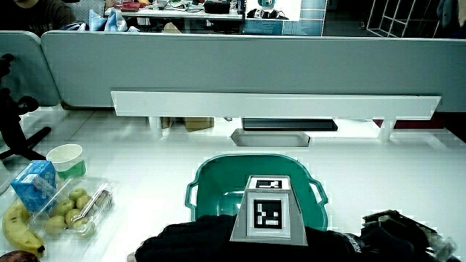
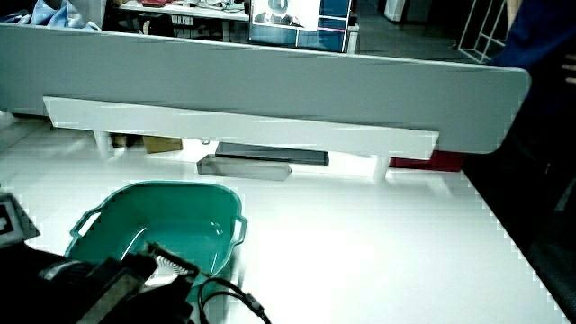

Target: Pick red block

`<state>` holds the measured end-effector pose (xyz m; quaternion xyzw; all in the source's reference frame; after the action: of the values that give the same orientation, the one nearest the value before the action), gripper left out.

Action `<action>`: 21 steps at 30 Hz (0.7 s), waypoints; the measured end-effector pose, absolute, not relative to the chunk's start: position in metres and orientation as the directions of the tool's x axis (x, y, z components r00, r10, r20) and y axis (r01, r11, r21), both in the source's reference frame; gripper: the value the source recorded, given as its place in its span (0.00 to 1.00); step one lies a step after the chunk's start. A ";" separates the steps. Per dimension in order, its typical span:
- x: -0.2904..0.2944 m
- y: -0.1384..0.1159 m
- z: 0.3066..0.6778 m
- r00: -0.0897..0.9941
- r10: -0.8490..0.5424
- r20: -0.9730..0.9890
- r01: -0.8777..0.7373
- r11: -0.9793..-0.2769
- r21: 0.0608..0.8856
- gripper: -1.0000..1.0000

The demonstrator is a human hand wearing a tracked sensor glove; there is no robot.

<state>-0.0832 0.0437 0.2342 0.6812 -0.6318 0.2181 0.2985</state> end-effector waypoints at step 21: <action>-0.071 -0.009 0.283 0.329 -0.651 0.684 -0.944 -0.225 0.240 0.50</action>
<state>-0.0706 -0.0087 0.2831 0.7487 -0.5326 0.2277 0.3224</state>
